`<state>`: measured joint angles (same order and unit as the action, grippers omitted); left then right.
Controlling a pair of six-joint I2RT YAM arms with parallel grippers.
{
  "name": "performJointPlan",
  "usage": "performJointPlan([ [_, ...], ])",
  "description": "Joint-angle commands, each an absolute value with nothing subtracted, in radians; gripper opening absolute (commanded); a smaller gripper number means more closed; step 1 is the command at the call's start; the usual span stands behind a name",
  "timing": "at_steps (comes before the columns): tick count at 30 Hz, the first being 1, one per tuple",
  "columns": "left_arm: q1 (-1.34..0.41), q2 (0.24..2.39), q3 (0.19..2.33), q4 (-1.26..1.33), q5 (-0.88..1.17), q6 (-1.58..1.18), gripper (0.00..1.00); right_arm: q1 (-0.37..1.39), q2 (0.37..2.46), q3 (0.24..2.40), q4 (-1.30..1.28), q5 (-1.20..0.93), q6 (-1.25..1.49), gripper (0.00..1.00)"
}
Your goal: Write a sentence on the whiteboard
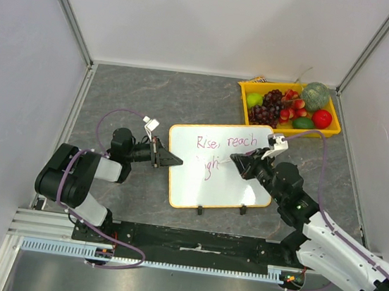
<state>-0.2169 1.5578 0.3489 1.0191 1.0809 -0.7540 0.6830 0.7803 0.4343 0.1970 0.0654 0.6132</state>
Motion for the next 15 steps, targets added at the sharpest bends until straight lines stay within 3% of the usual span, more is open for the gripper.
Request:
performJointPlan([
  [1, -0.241, 1.583, 0.344, 0.942, 1.057, -0.644, 0.02, 0.681, 0.791, 0.482, 0.21, 0.1, 0.6, 0.0],
  [15, -0.239, 1.586, 0.345, 0.942, 1.057, -0.644, 0.02, 0.681, 0.822, 0.433, 0.222, 0.107, 0.604, 0.0],
])
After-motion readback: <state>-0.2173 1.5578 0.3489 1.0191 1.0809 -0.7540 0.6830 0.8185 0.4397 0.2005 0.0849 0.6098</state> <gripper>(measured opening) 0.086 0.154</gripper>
